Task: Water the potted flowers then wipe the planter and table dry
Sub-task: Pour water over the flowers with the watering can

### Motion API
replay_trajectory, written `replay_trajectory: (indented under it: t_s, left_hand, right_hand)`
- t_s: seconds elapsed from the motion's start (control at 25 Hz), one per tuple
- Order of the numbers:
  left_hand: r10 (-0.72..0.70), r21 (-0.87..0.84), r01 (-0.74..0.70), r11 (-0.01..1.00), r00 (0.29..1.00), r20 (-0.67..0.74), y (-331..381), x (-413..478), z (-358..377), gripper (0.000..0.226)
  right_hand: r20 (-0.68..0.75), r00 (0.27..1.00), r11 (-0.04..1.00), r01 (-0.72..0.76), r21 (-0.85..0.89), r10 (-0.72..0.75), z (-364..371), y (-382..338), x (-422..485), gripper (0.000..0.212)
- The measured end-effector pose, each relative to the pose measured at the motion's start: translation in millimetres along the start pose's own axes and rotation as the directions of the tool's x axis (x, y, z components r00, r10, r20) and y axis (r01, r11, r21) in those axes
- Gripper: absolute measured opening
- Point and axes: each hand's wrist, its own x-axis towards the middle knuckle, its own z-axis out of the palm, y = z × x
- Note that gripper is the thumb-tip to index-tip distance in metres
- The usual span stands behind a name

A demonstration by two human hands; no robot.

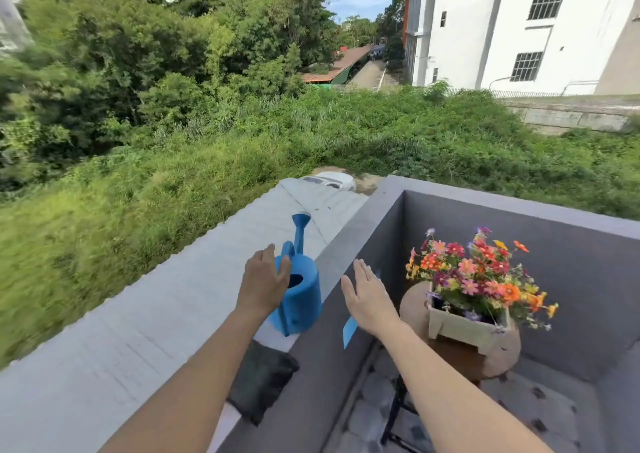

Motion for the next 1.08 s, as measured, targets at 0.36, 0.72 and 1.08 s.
replay_trajectory:
  t_s: [0.36,0.72,1.08]
  left_hand:
    - [-0.234,-0.440,0.209,0.874,0.972,-0.001,-15,4,46,0.033]
    - [-0.276,-0.456,0.161,0.875,0.941,-0.197,-8,18,54,0.036]
    - [-0.009,-0.503,-0.045,0.863,0.995,-0.104,61,44,10,0.016]
  right_hand:
    - [0.100,0.992,0.889,-0.116,0.442,0.079,96,8,54,0.073]
    - [0.039,0.995,0.740,-0.094,0.666,0.091,120,6,70,0.101]
    - [-0.424,0.870,0.719,0.126,0.683,0.251,56,-20,68,0.086]
